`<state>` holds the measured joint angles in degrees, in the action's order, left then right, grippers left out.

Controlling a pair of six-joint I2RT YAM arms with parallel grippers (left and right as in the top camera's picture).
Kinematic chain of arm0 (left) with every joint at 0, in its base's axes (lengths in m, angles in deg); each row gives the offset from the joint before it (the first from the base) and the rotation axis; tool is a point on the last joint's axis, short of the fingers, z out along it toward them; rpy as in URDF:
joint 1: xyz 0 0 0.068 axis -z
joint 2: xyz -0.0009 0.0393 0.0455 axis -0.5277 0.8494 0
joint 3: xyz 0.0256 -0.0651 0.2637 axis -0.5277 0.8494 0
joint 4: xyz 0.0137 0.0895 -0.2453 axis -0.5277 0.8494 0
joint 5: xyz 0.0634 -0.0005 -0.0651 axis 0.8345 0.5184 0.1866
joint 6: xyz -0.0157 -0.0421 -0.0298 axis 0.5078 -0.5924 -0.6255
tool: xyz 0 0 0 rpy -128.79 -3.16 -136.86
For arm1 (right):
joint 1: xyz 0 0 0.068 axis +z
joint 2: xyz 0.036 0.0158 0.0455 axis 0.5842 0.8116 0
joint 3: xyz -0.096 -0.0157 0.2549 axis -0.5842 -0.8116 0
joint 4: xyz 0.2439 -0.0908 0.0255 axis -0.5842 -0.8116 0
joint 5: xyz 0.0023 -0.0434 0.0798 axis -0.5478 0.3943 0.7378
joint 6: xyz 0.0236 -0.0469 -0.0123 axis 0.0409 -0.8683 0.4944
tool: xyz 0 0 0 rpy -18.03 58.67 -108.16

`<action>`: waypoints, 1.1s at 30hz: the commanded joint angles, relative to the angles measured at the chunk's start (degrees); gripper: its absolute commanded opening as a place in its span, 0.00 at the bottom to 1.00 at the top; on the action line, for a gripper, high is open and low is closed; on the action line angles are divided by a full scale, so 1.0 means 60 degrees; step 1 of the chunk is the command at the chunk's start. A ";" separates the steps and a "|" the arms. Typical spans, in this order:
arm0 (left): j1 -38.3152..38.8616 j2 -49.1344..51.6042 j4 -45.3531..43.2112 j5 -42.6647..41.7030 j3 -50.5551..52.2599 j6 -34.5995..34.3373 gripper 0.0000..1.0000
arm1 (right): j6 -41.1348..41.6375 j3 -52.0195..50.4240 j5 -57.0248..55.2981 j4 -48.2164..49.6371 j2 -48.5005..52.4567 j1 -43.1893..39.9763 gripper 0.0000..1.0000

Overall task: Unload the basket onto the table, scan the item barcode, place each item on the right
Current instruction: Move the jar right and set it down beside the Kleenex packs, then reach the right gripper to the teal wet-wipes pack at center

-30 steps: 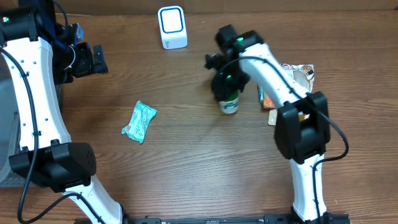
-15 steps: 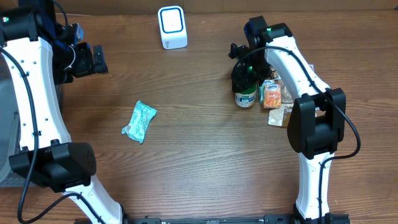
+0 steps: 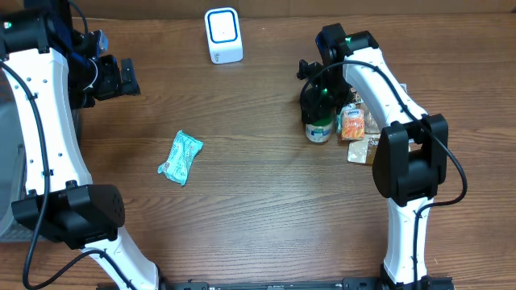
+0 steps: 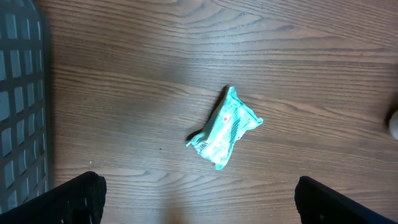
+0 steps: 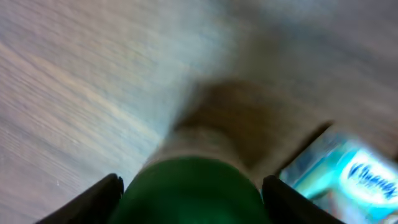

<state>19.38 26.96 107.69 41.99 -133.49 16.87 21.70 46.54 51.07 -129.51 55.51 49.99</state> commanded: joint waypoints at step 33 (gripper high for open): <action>-0.0018 -0.0237 0.0018 0.0015 -0.0189 0.0175 1.00 | 0.3413 0.5220 0.2805 -0.2991 -0.1803 -0.0007 1.00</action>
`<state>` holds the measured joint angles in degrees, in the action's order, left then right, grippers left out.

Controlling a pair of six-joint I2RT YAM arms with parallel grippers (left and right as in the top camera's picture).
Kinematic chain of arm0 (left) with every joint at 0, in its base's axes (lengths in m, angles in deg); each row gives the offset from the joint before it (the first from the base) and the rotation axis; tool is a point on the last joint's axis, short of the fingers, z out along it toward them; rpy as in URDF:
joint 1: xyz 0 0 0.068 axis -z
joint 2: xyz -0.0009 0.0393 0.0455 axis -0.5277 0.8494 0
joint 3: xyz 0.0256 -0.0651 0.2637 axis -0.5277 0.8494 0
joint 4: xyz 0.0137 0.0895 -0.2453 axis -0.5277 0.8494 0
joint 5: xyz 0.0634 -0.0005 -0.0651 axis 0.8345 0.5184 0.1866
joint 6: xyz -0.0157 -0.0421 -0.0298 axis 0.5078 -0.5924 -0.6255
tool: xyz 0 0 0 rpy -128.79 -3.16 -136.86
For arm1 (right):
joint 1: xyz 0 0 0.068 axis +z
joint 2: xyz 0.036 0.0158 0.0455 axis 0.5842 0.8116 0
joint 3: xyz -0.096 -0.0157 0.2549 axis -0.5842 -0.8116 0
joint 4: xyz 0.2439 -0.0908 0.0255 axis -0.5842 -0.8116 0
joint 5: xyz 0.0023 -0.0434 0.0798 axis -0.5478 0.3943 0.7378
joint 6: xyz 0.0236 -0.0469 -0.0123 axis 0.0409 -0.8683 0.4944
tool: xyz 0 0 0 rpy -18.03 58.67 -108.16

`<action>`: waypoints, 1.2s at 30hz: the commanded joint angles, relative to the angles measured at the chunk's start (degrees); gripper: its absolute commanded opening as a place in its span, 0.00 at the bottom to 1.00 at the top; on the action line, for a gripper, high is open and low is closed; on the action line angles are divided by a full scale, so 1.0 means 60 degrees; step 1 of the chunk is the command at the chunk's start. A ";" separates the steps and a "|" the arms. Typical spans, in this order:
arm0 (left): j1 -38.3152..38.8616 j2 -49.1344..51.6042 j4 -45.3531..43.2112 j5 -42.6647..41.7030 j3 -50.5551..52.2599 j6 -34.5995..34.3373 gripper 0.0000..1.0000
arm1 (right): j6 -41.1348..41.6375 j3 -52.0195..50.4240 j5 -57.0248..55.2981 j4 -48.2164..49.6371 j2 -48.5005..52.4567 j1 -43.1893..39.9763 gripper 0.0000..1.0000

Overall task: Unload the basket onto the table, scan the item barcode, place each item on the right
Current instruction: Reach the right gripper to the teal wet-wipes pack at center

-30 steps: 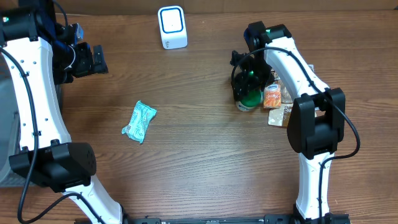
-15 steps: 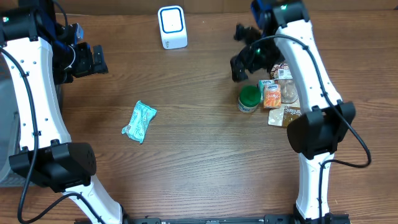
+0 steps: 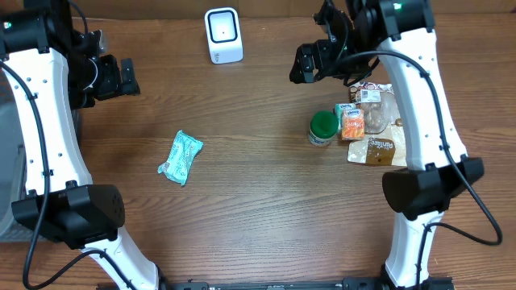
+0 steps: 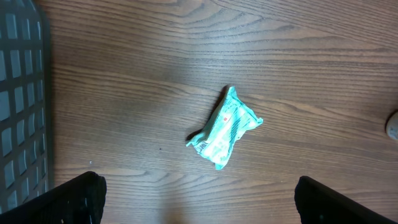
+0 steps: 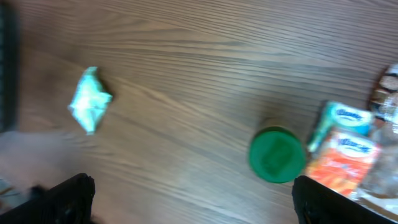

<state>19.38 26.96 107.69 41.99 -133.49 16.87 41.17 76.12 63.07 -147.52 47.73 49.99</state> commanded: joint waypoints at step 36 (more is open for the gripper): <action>-0.0018 -0.0233 0.0018 0.0015 -0.0189 0.0175 0.99 | 0.4561 -0.6896 0.0729 0.9038 -0.0499 0.3880 0.75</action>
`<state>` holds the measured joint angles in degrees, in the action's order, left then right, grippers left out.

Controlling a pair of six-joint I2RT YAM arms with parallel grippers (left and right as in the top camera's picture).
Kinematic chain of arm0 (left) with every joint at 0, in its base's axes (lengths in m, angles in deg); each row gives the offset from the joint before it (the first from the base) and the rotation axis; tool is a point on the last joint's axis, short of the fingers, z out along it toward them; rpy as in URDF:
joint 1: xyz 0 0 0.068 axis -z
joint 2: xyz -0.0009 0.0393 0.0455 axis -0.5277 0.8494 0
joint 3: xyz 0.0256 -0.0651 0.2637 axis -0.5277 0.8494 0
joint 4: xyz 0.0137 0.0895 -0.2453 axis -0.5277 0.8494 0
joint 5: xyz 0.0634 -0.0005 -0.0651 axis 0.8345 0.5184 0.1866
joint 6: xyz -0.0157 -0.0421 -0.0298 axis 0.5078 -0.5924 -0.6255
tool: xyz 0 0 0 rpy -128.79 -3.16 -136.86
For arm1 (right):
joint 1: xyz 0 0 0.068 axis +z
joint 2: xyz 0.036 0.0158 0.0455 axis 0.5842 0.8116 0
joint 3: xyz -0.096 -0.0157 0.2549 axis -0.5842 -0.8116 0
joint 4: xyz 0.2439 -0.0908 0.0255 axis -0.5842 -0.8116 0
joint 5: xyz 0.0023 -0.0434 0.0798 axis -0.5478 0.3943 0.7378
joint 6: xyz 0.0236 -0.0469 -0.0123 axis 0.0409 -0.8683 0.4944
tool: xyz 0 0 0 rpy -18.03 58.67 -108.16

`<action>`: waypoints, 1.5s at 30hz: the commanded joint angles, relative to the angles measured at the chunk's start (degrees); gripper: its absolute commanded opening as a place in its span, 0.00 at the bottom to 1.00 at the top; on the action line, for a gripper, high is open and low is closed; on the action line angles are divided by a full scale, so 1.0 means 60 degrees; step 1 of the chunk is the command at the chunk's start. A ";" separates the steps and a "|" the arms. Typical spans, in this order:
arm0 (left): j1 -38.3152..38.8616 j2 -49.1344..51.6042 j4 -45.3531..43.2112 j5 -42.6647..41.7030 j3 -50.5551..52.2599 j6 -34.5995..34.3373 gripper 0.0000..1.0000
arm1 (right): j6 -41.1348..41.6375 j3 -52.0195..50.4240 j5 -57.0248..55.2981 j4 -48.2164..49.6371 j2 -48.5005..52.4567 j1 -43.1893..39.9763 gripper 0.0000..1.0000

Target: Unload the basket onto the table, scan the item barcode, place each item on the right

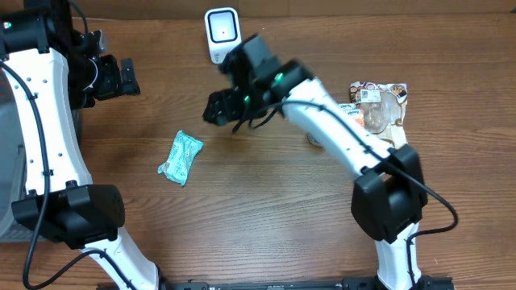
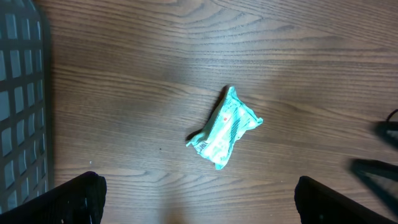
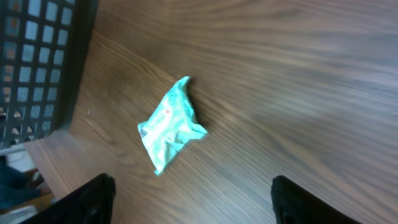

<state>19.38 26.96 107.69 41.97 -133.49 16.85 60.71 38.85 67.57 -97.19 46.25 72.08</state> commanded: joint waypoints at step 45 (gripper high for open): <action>-0.0018 -0.0237 0.0018 0.0018 -0.0189 0.0178 1.00 | 0.2146 -0.2790 -0.0787 0.5876 0.1745 0.1472 0.63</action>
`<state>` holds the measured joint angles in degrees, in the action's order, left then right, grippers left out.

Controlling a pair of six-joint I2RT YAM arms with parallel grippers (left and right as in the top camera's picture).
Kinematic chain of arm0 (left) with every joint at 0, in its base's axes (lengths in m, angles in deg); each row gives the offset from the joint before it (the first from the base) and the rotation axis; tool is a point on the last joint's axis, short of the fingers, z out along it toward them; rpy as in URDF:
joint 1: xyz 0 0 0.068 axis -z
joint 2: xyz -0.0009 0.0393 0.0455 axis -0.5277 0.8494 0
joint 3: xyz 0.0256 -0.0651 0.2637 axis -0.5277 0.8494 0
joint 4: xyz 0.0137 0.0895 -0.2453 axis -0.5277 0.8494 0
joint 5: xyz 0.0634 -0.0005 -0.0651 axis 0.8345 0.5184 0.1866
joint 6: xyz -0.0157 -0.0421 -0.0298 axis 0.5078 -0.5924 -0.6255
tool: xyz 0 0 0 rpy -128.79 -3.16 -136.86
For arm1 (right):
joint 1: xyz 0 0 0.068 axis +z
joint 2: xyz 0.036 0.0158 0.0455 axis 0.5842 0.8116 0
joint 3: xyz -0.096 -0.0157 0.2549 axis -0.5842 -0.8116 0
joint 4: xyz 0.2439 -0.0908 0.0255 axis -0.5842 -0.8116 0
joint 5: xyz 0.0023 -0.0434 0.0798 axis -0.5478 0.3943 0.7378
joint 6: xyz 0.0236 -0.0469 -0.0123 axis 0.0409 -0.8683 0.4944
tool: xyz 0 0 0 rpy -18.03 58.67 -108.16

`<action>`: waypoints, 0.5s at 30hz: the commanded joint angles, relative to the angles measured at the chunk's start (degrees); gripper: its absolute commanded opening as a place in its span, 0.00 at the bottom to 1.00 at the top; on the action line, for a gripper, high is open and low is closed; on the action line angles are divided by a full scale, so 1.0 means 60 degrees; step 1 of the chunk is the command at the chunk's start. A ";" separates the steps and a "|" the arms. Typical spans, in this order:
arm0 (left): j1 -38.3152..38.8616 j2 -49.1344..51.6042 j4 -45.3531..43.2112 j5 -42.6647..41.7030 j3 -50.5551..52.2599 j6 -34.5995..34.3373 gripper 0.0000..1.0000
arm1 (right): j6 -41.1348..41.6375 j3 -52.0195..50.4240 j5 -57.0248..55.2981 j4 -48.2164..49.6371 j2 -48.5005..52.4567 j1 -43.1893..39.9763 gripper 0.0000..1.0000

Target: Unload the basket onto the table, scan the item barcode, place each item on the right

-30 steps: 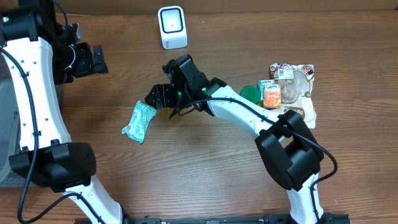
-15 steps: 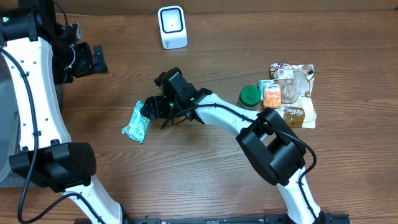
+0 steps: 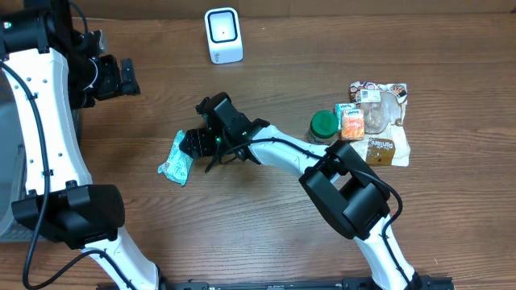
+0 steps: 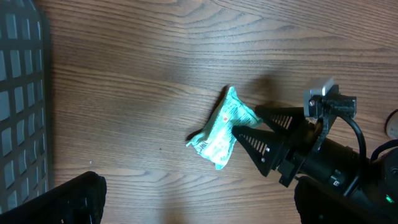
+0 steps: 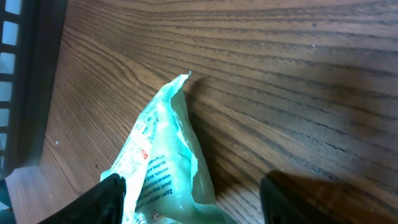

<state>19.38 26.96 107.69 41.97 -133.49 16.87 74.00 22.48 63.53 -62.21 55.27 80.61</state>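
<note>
A teal crinkled packet (image 3: 177,160) lies flat on the wooden table, left of centre; it also shows in the left wrist view as the packet (image 4: 219,132). My right gripper (image 3: 192,145) is low over its right end, open, with the packet (image 5: 163,163) between the two fingers (image 5: 109,198). Whether a finger touches it cannot be told. The white barcode scanner (image 3: 223,35) stands at the far edge. My left gripper (image 3: 122,78) hangs open high at the far left, nothing in it.
A pile of items sits at the right: a green-lidded jar (image 3: 323,125), an orange pack (image 3: 351,124) and brown pouches (image 3: 381,149). A dark mesh basket (image 4: 18,93) borders the table's left side.
My right gripper has come down and to the left from mid-table, and now straddles the teal packet's end. The packet and the left arm have not moved.
My right gripper was first down around the green-lidded jar in the right-hand pile. Then it was raised above the pile, open and empty, with the jar still standing. Then it was over mid-table, and now it is at the teal packet. The left arm stayed still.
</note>
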 commanded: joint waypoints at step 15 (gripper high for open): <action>-0.0018 -0.0233 0.0018 0.0018 -0.0189 0.0175 1.00 | -0.0058 -0.0055 0.0262 0.0157 0.0200 -0.0015 0.04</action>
<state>19.38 26.96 107.67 41.99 -133.49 16.85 74.07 22.46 64.01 -61.34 55.84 80.76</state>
